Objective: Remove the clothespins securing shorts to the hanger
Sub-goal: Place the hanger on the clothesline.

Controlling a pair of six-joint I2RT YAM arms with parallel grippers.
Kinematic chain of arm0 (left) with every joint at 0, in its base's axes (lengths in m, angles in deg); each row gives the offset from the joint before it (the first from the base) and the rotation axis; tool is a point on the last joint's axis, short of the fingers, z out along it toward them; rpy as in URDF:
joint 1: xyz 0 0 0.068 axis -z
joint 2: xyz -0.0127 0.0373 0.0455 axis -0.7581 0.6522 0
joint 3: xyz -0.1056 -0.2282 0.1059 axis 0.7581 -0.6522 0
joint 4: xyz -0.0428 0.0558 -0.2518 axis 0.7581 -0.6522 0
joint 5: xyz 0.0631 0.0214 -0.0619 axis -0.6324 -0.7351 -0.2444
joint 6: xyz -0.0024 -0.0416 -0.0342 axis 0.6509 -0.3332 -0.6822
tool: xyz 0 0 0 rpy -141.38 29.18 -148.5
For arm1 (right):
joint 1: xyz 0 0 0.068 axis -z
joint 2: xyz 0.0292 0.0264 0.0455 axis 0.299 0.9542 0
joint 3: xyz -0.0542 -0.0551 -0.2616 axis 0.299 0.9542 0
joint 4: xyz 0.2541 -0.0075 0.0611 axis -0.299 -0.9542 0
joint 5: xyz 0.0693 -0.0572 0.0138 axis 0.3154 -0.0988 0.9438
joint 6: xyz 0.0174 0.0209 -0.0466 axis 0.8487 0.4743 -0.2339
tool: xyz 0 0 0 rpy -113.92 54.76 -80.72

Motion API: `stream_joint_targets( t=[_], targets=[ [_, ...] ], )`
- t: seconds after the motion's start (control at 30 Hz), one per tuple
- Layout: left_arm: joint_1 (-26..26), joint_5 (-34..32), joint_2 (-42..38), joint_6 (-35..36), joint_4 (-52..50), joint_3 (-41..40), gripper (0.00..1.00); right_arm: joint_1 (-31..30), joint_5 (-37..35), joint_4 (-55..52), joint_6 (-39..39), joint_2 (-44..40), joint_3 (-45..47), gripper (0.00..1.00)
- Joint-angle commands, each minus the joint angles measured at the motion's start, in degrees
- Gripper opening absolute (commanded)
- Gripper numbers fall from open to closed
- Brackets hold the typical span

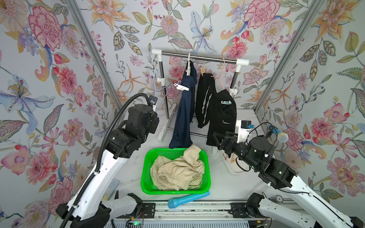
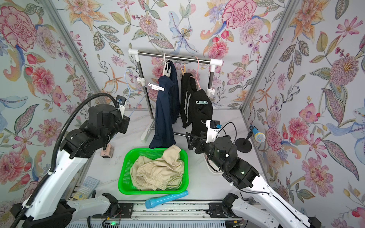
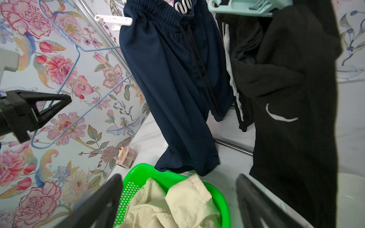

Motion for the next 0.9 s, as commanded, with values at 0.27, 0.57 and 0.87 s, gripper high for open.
stream_joint_targets(
  t=[0.27, 0.57, 0.87],
  targets=[
    [-4.1, 8.0, 9.6, 4.7, 8.9, 11.1, 0.00, 0.6, -2.0, -4.3, -3.5, -2.4, -0.7, 0.99],
    [-7.2, 12.8, 20.3, 6.0, 10.3, 21.9, 0.00, 0.6, -1.4, -4.2, -3.5, -1.2, -0.3, 0.99],
    [-9.4, 17.3, 34.5, 5.3, 7.5, 39.0, 0.00, 0.5, -1.7, -4.0, -1.5, -2.0, 0.5, 0.99]
  ],
)
